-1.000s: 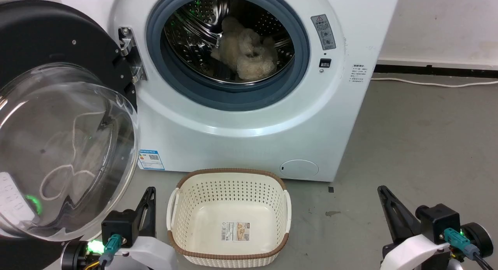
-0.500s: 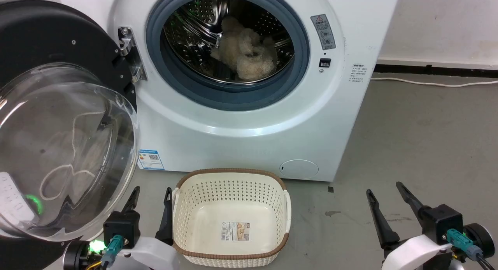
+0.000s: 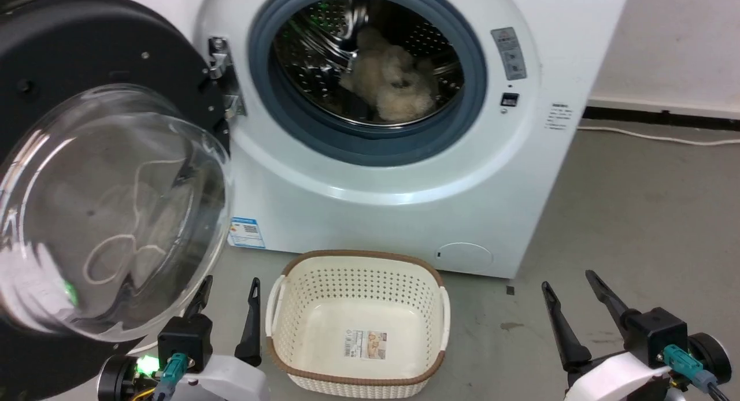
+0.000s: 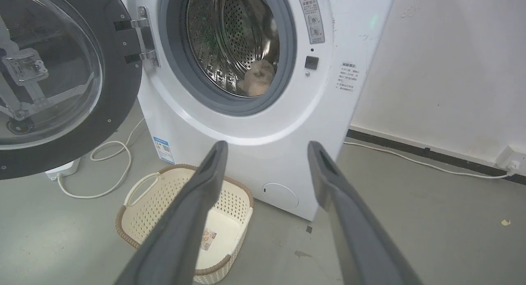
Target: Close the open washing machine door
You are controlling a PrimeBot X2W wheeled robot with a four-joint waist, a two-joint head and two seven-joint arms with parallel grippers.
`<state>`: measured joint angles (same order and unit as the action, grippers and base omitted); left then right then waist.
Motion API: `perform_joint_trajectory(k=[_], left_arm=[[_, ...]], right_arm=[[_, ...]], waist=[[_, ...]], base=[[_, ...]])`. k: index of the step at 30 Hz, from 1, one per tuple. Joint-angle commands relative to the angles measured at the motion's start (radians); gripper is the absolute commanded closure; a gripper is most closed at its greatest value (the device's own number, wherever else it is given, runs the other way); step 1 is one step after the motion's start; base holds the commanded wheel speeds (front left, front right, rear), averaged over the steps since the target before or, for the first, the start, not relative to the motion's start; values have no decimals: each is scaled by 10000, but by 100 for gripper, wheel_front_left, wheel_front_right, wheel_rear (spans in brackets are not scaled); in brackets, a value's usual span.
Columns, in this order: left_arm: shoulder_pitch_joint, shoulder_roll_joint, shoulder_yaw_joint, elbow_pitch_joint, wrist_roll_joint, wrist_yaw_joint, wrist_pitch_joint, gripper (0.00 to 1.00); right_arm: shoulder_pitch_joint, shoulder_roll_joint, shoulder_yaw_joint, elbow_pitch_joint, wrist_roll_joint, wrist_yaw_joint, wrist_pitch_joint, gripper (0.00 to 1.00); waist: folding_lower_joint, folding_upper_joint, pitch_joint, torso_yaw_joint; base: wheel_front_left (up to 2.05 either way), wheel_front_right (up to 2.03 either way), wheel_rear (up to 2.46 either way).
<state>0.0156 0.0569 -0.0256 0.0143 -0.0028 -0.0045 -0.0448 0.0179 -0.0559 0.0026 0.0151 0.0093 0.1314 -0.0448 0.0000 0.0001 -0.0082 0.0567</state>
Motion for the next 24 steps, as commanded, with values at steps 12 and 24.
perform_joint_trajectory(k=[12,24], left_arm=[[70,182,-125,-101,-12,84,-372,0],[264,263,-147,-280,-45,222,-623,0]], right_arm=[[-24,-170,482,261,204,-2,-373,0],[-381,-357,1112,617,440,-3,-624,0]], waist=[[0,-1,-38,995],[0,-1,17,1537]], base=[[0,0,0],[0,0,0]])
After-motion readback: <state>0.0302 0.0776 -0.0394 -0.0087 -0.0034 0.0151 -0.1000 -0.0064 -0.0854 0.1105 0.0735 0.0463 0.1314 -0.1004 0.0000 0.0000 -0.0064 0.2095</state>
